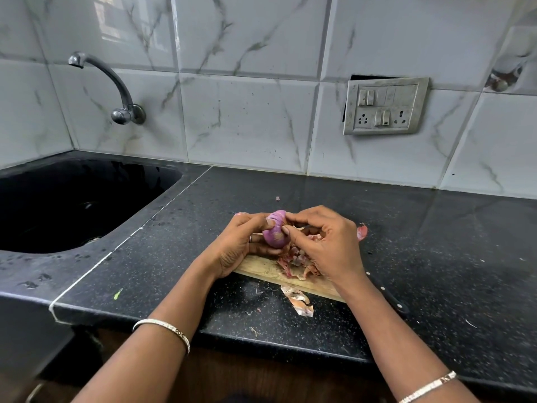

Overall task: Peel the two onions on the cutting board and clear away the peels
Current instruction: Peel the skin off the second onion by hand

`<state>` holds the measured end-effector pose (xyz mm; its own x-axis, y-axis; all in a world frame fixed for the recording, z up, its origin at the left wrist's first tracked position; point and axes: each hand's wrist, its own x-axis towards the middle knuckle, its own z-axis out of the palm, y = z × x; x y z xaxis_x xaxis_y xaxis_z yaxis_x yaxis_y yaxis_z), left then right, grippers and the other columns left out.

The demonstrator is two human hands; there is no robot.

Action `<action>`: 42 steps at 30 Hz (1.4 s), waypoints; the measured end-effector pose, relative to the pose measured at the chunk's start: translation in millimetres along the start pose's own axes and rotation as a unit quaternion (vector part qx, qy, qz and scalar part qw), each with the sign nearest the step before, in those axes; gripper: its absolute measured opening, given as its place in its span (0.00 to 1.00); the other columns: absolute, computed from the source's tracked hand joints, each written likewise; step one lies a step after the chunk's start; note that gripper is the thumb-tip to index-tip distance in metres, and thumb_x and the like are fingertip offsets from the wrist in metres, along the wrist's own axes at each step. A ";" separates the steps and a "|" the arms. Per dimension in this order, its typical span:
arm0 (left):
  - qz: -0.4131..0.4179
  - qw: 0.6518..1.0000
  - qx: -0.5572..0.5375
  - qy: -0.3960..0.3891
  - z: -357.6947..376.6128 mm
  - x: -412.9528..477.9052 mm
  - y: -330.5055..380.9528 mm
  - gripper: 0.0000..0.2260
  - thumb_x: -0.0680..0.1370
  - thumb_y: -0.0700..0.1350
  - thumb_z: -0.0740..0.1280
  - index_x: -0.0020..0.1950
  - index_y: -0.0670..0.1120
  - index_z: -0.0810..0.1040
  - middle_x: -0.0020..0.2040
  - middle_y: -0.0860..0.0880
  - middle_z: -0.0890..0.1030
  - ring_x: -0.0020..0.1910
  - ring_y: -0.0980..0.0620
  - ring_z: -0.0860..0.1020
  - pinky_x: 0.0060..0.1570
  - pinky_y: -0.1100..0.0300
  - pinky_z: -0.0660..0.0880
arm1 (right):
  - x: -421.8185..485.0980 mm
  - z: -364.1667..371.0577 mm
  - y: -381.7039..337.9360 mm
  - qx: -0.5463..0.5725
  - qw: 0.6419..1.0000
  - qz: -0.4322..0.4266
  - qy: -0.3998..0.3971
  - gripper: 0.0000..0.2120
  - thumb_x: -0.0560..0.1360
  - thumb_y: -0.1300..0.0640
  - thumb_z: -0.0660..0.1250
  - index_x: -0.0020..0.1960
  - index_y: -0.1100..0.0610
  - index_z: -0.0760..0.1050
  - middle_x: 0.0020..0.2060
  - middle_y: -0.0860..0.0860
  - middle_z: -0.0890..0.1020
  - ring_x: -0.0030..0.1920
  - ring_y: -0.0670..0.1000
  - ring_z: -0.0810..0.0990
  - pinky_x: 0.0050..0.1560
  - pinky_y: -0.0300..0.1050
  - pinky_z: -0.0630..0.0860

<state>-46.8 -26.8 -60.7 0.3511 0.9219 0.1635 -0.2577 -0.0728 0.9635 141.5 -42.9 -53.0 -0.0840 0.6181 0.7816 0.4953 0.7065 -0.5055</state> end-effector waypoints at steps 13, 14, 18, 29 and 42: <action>0.005 1.000 0.026 -0.017 3.5 -4.5 2.9 0.10 0.80 0.42 0.65 0.54 0.43 0.87 0.50 0.41 0.86 0.46 0.48 0.85 0.45 0.58 0.83 | -6.4 6.1 -6.2 -0.162 0.981 -0.100 0.037 0.05 0.72 0.63 0.76 0.40 0.59 0.82 0.36 0.49 0.80 0.36 0.48 0.78 0.38 0.38 0.74; 0.005 0.999 0.030 -0.017 4.0 -4.7 3.3 0.11 0.82 0.40 0.64 0.53 0.43 0.87 0.49 0.42 0.86 0.45 0.48 0.85 0.45 0.58 0.83 | -6.1 7.5 -6.5 -0.182 0.977 -0.106 0.043 0.06 0.71 0.63 0.76 0.39 0.59 0.80 0.36 0.49 0.79 0.36 0.48 0.77 0.37 0.36 0.71; 0.003 1.000 0.026 -0.013 4.4 -4.8 4.0 0.11 0.82 0.41 0.65 0.53 0.43 0.87 0.50 0.40 0.86 0.45 0.47 0.85 0.46 0.57 0.84 | -6.3 12.4 -6.7 -0.200 0.973 -0.093 0.063 0.06 0.70 0.65 0.76 0.40 0.60 0.79 0.36 0.50 0.79 0.34 0.46 0.75 0.39 0.30 0.65; -0.003 1.000 0.007 0.010 -0.5 0.2 -0.6 0.19 0.74 0.46 0.64 0.58 0.34 0.83 0.54 0.31 0.84 0.50 0.38 0.83 0.48 0.48 0.84 | -5.0 6.1 -5.1 -0.168 0.985 -0.003 0.031 0.09 0.72 0.70 0.67 0.46 0.57 0.79 0.41 0.48 0.82 0.41 0.45 0.78 0.42 0.43 0.77; 0.006 0.999 0.035 0.002 -2.9 -0.1 -1.6 0.27 0.69 0.52 0.67 0.60 0.35 0.82 0.56 0.30 0.82 0.49 0.40 0.84 0.53 0.45 0.82 | -4.0 6.1 -8.9 -0.038 0.999 0.032 0.001 0.13 0.75 0.53 0.76 0.58 0.54 0.85 0.50 0.45 0.86 0.51 0.40 0.83 0.53 0.30 0.76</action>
<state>-49.0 -25.7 -62.9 0.3454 0.9220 0.1750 -0.1992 -0.1103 0.9737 132.2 -49.6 -53.8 -0.0491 0.6600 0.7496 0.5644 0.6376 -0.5244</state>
